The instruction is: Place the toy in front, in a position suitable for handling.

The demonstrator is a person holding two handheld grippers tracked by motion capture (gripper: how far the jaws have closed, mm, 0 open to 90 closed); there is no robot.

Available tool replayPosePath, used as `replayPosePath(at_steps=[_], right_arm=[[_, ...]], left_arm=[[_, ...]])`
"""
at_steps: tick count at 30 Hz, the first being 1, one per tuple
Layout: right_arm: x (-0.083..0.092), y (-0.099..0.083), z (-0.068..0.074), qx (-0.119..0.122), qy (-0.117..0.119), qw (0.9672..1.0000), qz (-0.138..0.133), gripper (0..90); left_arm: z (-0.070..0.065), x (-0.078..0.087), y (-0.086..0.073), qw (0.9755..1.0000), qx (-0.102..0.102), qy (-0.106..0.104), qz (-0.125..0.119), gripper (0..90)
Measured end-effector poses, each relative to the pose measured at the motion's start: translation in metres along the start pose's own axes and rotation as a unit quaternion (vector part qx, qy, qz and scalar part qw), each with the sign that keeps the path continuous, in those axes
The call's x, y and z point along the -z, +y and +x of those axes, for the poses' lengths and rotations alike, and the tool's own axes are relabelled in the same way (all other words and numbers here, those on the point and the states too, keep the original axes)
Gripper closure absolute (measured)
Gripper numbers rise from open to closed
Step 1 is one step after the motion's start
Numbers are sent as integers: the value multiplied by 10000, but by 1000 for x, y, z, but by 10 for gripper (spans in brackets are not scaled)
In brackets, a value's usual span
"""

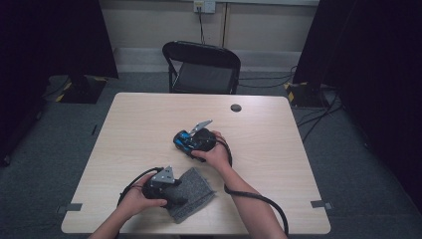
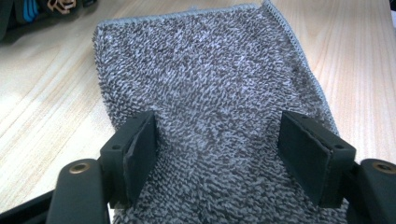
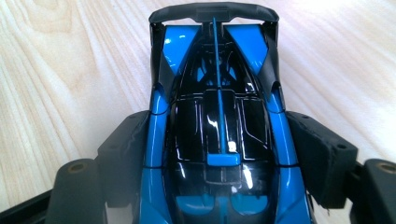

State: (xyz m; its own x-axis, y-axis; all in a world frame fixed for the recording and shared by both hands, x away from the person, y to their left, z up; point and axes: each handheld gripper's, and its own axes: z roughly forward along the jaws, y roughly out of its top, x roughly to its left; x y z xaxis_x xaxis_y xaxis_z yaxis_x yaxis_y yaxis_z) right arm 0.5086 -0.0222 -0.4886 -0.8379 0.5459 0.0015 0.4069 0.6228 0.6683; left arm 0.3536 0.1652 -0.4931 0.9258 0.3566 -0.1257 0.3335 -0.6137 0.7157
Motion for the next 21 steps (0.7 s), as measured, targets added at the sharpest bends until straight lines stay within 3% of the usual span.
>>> replayPosePath(at_steps=[8, 10, 12, 21], right_arm=[[14, 1, -9, -58, -50, 9999, -93, 267], [18, 0, -10, 25, -76, 10000, -49, 267], [21, -4, -12, 87, -80, 9999, 24, 268], [36, -26, -21, -5, -85, 9999, -123, 268]], left_arm=[[0, 0, 0, 10000, -1, 4, -3, 278], [0, 0, 0, 10000, 2, 0, 0, 278], [0, 0, 0, 10000, 2, 1, -6, 278], [0, 0, 0, 10000, 13, 1, -8, 278]])
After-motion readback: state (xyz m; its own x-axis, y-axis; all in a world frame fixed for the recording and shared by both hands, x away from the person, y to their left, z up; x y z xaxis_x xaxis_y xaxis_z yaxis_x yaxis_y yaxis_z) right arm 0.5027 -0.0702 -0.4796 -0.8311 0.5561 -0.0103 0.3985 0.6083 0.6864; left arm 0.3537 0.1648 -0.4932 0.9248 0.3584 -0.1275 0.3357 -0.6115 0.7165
